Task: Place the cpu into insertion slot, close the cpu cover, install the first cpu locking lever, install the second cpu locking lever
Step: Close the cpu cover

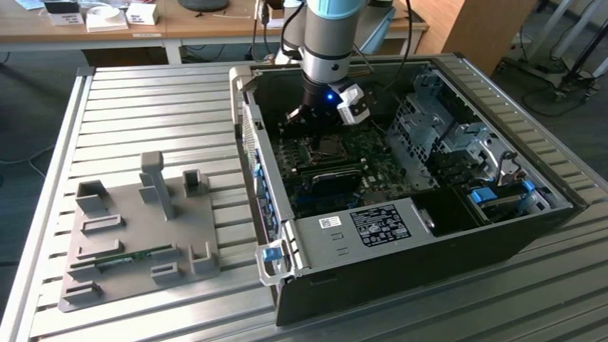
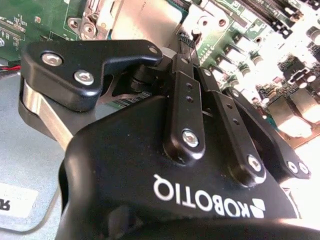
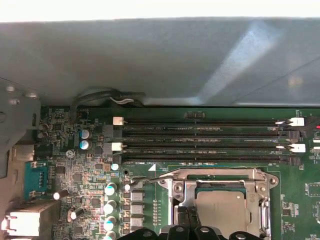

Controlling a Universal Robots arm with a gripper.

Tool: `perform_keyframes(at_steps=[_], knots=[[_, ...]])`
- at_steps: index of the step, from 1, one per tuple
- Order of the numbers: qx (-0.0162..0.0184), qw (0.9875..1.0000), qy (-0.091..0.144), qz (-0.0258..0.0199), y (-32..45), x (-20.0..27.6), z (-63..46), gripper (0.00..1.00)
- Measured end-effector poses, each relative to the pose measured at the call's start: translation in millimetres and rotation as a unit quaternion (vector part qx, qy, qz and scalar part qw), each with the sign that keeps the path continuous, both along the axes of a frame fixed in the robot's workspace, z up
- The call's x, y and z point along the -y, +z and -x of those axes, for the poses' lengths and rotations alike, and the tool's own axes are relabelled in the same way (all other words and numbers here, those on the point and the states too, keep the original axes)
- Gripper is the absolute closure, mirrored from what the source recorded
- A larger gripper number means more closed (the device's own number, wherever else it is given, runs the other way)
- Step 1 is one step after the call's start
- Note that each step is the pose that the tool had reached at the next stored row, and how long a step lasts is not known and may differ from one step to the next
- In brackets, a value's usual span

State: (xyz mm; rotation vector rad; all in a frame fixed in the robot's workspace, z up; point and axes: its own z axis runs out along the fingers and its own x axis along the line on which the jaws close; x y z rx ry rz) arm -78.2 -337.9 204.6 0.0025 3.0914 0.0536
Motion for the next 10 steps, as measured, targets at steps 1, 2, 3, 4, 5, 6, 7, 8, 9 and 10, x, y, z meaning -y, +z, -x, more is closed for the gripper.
perform_keyframes(at_steps=[1,2,3,4,5,6,7,8,9,10], knots=[[0.0,1.0,0.0,0.0,0.0,0.0,0.0,0.89],[0.0,1.0,0.0,0.0,0.0,0.0,0.0,0.89],[0.0,1.0,0.0,0.0,-0.1,0.0,0.0,0.89],[0.0001,1.0,0.0,-0.0002,-0.9,-0.1,0.0,0.89],[0.0001,1.0,0.0,-0.0001,-1.8,-0.1,0.0,0.89],[0.0002,1.0,0.0,-0.0001,-2.6,0.0,0.0,0.89],[0.0002,1.0,0.0,-0.0001,-3.3,-0.1,0.0,0.89],[0.0001,1.0,0.0,0.0,-3.7,0.0,0.0,0.89],[0.0001,1.0,0.0,0.0,-3.8,0.0,0.0,0.89],[0.0001,1.0,0.0,0.0001,-3.7,0.0,0.1,0.89]])
